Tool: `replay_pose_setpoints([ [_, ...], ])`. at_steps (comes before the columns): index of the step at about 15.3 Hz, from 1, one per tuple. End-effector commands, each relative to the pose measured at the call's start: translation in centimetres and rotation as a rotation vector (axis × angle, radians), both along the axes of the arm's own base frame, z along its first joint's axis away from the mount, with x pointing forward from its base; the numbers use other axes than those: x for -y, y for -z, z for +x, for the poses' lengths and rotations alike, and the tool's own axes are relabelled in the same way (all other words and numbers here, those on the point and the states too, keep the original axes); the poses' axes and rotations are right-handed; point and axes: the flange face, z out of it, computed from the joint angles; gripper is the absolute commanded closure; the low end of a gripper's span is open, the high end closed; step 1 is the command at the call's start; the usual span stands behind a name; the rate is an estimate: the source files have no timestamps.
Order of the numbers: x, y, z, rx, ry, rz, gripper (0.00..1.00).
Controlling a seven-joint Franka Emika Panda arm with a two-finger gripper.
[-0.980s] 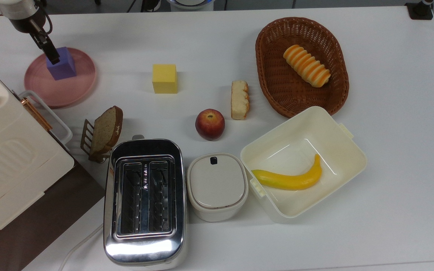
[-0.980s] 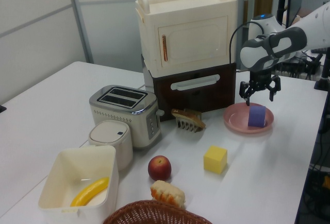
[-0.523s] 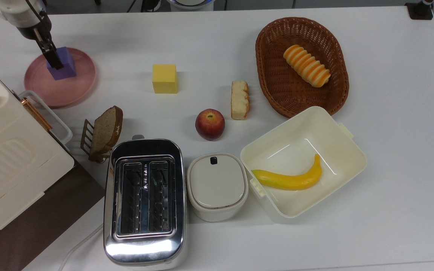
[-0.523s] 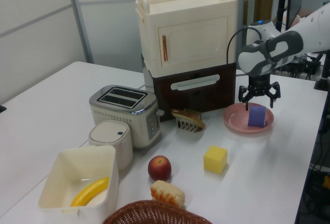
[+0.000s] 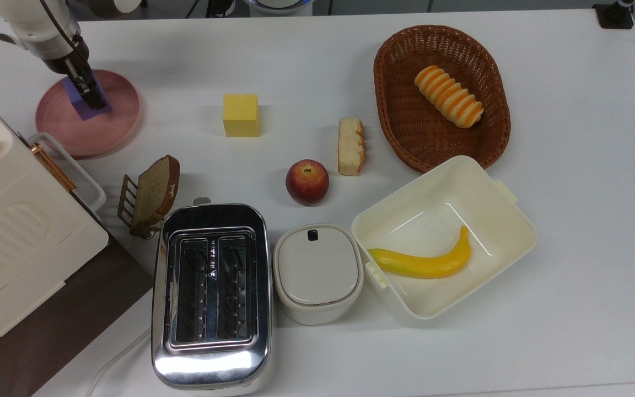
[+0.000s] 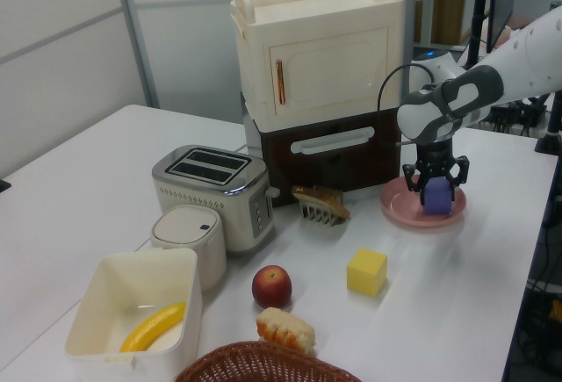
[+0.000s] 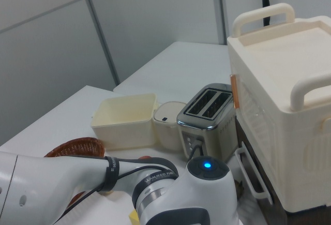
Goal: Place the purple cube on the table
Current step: 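Lift the purple cube off the plate and carry it beside the plate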
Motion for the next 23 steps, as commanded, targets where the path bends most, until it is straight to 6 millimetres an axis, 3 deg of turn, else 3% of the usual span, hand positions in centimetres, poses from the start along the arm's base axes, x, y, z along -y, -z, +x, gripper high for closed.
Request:
replay_pose_setpoints([
  [1,-0.2,-0.5,0.1,0.028,-0.027,-0.022,0.62],
  [3,-0.2,-0.9,0.1,0.034,-0.028,-0.024,0.61],
  [5,-0.7,-3.6,0.2,0.066,-0.057,-0.029,0.58],
  [6,-1.9,-4.5,0.8,0.072,-0.095,-0.028,0.57],
  [8,-6.8,-8.1,4.3,0.086,-0.223,-0.027,0.55],
  [10,-13.5,-9.8,7.5,0.093,-0.348,-0.021,0.55],
  [12,-16.9,-10.4,8.5,0.108,-0.409,-0.018,0.55],
  [14,-19.1,-10.3,9.0,0.108,-0.446,-0.012,0.55],
  [19,-21.3,-9.3,9.5,0.086,-0.495,-0.016,0.55],
  [23,-24.4,-9.1,10.0,0.074,-0.609,-0.018,0.55],
])
